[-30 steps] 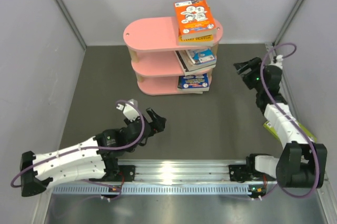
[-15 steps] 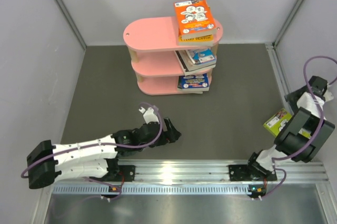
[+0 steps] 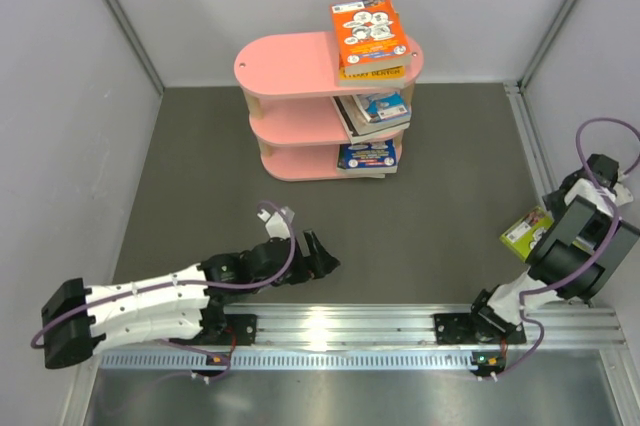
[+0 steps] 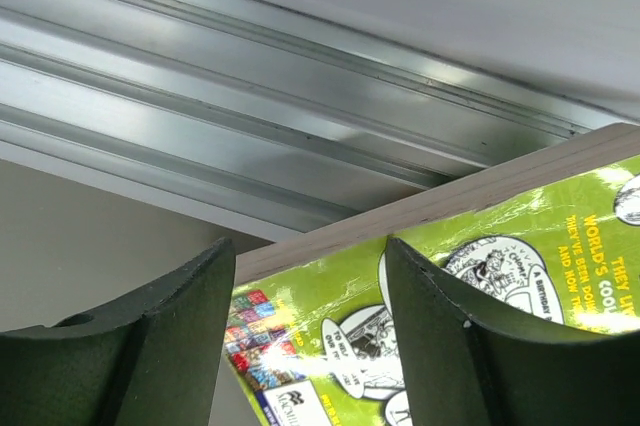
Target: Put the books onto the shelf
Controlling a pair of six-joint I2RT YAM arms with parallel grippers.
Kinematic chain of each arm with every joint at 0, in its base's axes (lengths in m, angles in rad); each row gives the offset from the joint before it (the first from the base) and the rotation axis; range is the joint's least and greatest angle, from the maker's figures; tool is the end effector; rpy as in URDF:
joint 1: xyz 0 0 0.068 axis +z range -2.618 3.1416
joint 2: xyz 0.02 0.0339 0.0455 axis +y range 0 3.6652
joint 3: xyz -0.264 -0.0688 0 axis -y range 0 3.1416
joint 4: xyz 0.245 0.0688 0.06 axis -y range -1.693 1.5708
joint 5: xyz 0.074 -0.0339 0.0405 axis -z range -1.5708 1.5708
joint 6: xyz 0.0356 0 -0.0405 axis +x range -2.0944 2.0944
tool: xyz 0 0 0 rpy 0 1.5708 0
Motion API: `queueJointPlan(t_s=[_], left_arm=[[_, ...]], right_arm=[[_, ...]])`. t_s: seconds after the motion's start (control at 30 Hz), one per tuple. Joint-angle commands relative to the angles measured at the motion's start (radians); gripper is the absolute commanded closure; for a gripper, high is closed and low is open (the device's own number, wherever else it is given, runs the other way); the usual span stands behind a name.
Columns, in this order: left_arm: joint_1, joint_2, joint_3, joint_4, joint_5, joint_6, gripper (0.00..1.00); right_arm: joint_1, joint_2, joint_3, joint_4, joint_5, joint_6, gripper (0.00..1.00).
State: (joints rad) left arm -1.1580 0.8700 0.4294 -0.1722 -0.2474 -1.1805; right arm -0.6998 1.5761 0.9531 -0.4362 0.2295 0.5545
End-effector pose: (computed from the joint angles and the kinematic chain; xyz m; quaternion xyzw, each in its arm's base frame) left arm 0.0825 -0.1666 0.2027 -0.0668 0.8800 -0.3782 0.2795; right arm 0.2308 -0.2049 0.1885 0.5875 0.7612 -0.1287 0.2426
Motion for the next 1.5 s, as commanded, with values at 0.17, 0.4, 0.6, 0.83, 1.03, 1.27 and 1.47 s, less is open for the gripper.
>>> queueJointPlan(t_s=[0.17, 0.4, 0.6, 0.83, 1.03, 1.27, 1.47], left_arm=[[0.004, -0.126, -0.044, -0.041, -0.033, -0.031, 0.10], [0.003, -0.200, -0.047, -0.107, -0.061, -0.034, 0.10], [0.003, -0.229, -0.051, -0.131, -0.084, -0.034, 0.11], [0.003, -0.224, -0.026, -0.164, -0.121, -0.033, 0.11], [0.003, -0.224, -0.029, -0.182, -0.110, -0.045, 0.11], [0.004, -0.180, -0.026, -0.130, -0.099, -0.021, 0.11], [0.003, -0.163, -0.020, -0.147, -0.073, -0.013, 0.11]], right_arm=[[-0.066, 0.015, -0.118, 0.048, -0.126, 0.051, 0.46], [0.032, -0.186, -0.331, 0.086, -0.309, 0.074, 0.54], [0.526, -0.367, -0.482, 0.152, -0.271, 0.312, 0.55], [1.182, -0.294, -0.314, 0.145, -0.141, 0.527, 0.60], [0.962, -0.496, -0.212, -0.045, 0.064, 0.345, 0.50], [0.438, -0.421, -0.071, -0.147, 0.053, 0.111, 0.44], [0.061, -0.257, -0.021, -0.104, 0.008, 0.042, 0.24]])
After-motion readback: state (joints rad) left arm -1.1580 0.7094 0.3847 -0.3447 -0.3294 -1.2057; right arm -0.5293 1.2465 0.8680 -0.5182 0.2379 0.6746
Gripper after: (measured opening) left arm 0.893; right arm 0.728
